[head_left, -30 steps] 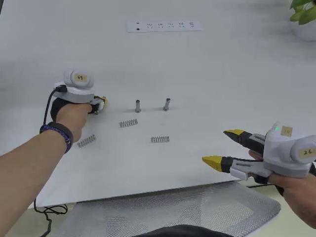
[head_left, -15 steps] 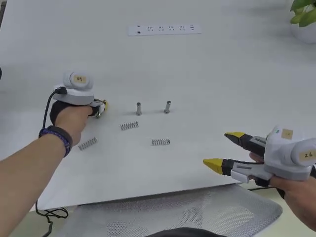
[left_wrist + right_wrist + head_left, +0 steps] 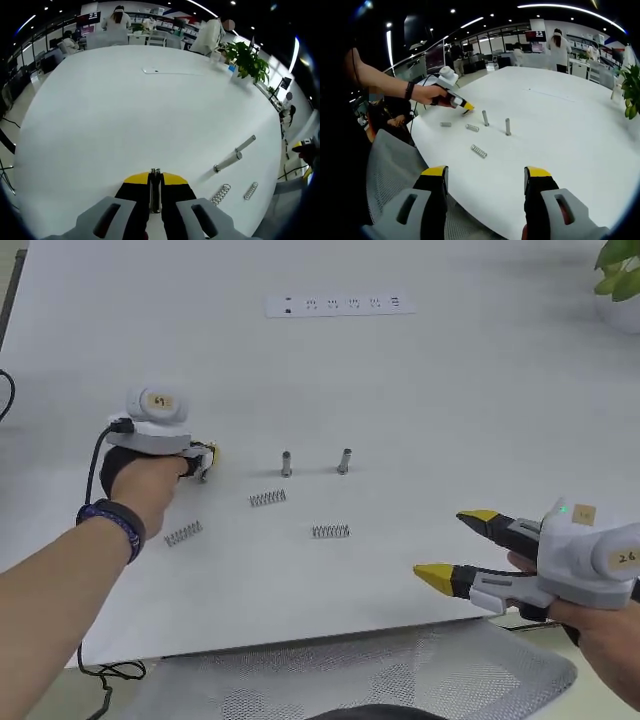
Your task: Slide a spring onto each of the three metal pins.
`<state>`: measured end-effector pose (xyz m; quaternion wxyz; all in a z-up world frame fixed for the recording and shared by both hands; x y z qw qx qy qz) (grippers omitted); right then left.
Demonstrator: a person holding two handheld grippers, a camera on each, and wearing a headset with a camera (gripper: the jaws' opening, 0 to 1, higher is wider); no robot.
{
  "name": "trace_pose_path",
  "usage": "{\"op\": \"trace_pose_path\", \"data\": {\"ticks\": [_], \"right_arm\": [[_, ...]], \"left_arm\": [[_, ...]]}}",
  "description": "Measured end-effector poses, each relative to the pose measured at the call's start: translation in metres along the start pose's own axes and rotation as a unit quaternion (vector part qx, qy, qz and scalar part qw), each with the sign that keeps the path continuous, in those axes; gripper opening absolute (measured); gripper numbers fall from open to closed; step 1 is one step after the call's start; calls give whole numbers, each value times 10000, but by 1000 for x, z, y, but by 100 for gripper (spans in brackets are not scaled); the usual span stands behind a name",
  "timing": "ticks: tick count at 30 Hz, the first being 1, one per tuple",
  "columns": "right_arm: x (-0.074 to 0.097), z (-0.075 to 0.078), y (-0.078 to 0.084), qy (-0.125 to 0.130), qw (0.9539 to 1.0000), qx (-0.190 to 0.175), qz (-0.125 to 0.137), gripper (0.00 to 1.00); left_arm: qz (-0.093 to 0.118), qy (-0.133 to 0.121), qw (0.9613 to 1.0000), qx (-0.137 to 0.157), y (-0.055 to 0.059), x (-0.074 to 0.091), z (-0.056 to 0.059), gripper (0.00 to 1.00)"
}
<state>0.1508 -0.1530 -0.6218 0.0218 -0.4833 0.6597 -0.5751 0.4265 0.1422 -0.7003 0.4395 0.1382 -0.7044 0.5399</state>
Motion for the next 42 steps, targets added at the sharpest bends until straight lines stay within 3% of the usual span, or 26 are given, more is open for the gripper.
{"op": "trace_pose_path", "data": {"ticks": [42], "right_arm": [[-1,-3,0,-68,9999,78,51,60]], "left_arm": [[246,-143,9996,55,1,24,-10,0]]}}
Point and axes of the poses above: the centre of the closed fingertips' face, and the gripper's own axes: x roughly backward along the fingers, z roughly to its right, y roughly out of its underside, the point moved 9 cm from there along x, roughly backward along the fingers, and after that the axes turned 14 degrees about -y, right-handed, at the moved point
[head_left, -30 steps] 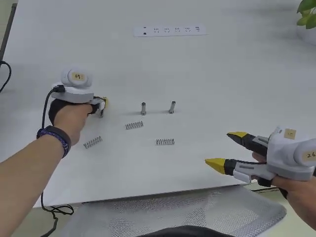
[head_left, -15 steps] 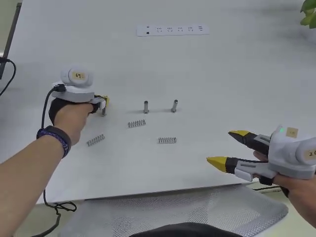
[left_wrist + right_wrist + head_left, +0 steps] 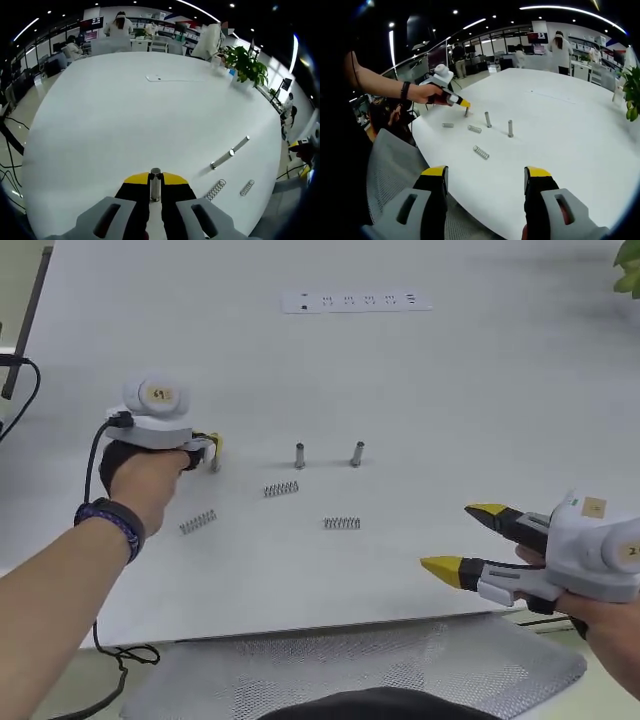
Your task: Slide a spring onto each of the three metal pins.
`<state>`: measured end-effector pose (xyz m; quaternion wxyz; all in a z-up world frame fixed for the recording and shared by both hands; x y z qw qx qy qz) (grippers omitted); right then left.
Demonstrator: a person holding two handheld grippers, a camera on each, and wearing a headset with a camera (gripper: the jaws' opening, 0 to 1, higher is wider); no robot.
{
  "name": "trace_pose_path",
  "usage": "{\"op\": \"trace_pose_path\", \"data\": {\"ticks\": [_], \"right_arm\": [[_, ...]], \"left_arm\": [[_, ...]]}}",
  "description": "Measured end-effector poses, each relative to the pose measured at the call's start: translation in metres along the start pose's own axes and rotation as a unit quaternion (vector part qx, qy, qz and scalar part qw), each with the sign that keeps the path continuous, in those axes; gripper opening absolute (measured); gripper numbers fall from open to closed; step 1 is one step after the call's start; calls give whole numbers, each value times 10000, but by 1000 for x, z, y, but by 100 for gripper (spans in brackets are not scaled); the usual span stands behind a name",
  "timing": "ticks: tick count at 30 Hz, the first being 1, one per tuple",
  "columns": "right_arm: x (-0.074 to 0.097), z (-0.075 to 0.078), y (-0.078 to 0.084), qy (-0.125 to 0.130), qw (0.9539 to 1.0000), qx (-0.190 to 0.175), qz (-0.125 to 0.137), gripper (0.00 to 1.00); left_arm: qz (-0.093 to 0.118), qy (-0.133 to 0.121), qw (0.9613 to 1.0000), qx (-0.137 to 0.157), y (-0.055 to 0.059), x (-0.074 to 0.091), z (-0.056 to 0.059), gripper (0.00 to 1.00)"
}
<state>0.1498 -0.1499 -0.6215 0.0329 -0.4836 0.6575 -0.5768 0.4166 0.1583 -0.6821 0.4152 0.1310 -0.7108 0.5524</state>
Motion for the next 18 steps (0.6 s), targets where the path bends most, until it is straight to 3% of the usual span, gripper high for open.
{"op": "trace_pose_path", "data": {"ticks": [18], "right_arm": [[-1,1,0,-34,10000,21,0,60]], "left_arm": [[154,-38,9998,-107,7,14,7,0]]}}
Point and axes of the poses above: the centre of the closed fingertips' face, and the gripper's own axes: x roughly backward along the fingers, z roughly to its right, y roughly out of its underside, the point moved 9 cm from there along x, roughly backward along the fingers, and after that the axes turned 14 degrees about -y, right-handed, at the moved point
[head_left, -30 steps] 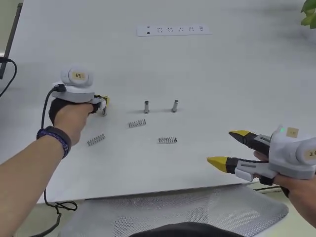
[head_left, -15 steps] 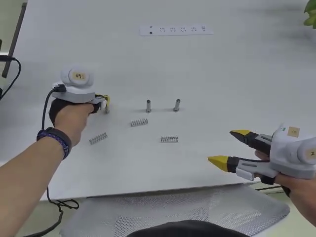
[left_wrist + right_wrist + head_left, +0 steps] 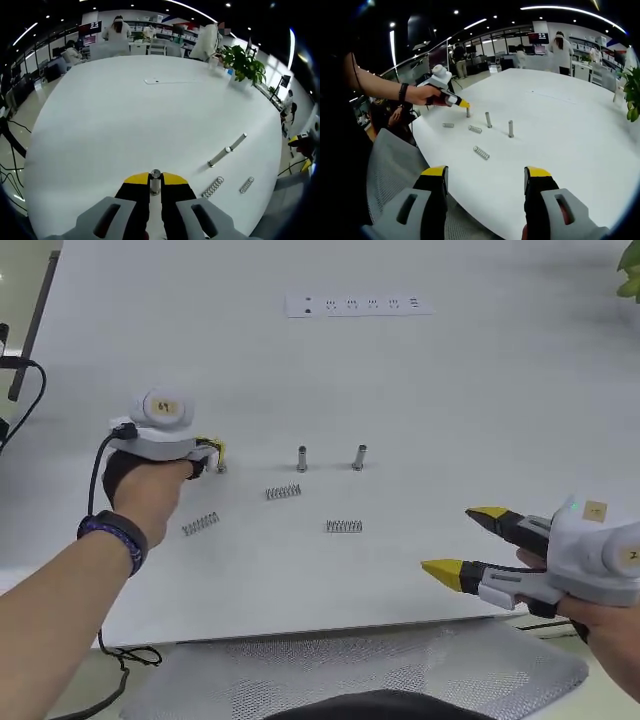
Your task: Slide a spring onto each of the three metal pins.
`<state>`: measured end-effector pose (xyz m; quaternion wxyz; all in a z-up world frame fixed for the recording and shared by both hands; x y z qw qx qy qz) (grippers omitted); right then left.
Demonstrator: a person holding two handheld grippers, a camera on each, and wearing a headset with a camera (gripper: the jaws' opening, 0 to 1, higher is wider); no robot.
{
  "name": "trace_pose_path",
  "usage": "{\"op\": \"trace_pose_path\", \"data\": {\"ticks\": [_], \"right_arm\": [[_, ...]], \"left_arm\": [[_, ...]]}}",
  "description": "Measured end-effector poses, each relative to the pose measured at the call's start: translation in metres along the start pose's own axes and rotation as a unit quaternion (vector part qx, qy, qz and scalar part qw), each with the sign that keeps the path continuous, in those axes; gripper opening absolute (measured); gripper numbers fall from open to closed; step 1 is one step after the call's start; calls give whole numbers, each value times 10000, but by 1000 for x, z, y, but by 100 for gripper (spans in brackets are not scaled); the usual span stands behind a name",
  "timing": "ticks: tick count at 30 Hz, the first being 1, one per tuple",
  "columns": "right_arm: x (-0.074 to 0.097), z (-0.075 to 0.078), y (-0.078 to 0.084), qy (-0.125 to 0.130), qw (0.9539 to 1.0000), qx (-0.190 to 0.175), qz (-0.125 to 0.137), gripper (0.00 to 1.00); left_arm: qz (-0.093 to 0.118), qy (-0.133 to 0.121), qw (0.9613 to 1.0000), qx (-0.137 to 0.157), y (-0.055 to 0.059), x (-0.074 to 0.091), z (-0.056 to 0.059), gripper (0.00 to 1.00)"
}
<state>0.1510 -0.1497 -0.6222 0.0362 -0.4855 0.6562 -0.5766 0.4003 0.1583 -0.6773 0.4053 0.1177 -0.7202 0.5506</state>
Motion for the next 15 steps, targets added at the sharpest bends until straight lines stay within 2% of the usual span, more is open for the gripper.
{"op": "trace_pose_path", "data": {"ticks": [15], "right_arm": [[2,1,1,-3,10000,7,6,60]], "left_arm": [[103,34,9997,-201,2,0,11,0]]}}
Point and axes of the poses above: the centre of the closed fingertips' face, and the gripper's own axes: x roughly backward along the fingers, z roughly to its right, y roughly out of its underside, the point moved 9 cm from there along x, roughly backward along the fingers, and after that the axes turned 14 degrees about -y, right-handed, at the moved point
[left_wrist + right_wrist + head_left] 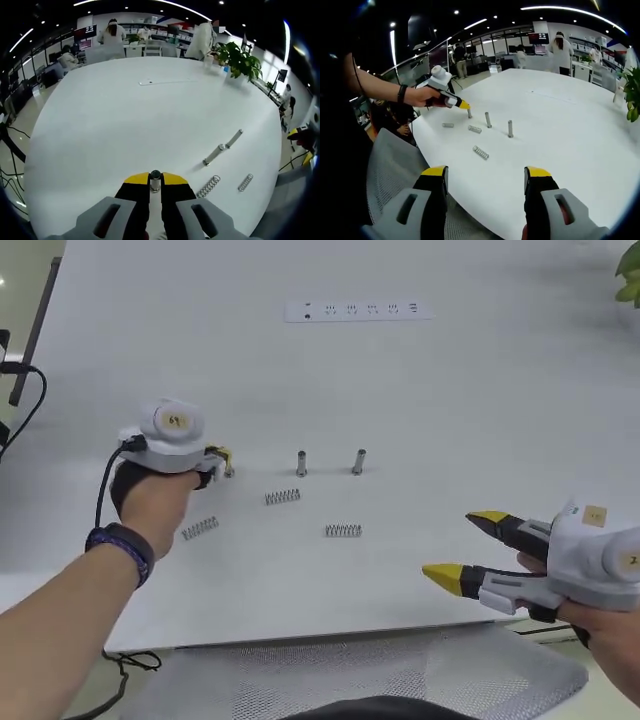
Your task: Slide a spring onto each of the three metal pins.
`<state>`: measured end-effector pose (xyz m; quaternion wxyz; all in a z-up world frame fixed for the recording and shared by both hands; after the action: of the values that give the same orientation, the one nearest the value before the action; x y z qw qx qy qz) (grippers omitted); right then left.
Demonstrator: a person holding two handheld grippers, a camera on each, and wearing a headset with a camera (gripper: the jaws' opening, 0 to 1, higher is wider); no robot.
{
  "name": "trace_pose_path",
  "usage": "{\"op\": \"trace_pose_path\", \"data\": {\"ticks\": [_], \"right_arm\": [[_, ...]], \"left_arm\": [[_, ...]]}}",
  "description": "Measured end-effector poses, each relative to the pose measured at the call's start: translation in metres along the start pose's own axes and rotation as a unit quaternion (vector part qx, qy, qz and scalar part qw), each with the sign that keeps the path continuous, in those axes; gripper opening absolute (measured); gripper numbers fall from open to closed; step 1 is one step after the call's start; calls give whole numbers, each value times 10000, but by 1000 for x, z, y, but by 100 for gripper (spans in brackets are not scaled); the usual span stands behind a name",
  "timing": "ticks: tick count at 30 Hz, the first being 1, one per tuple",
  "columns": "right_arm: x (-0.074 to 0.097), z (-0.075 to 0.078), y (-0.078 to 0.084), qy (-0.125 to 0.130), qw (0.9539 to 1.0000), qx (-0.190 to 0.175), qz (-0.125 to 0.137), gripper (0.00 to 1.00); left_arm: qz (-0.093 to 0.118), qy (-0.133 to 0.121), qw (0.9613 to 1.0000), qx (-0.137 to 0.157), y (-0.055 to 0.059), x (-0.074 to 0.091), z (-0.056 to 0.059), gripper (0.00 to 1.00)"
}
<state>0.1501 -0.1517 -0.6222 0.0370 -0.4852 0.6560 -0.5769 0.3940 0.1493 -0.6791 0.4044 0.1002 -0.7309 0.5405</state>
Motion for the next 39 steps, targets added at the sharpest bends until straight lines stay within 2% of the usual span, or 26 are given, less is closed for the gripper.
{"op": "trace_pose_path", "data": {"ticks": [18,24,39], "right_arm": [[2,-1,3,9,10000,-33,-13,60],[1,-1,4,1,10000,-37,-18,60],[1,-1,3,-2,10000,-37,-20,60]], "left_arm": [[149,96,9998,-88,0,-3,8,0],[240,97,9994,-230,1,-2,10,0],[246,109,9993,-267,1,-2,12,0]]}}
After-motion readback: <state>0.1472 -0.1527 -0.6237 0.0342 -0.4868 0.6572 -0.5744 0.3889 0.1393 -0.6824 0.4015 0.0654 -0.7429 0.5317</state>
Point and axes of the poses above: the centre of the closed fingertips' face, and the gripper's own axes: x roughly backward along the fingers, z roughly to its right, y roughly out of its underside, the point moved 9 cm from there along x, roughly backward along the fingers, and after that the axes turned 14 degrees about -y, right-handed, at the moved point
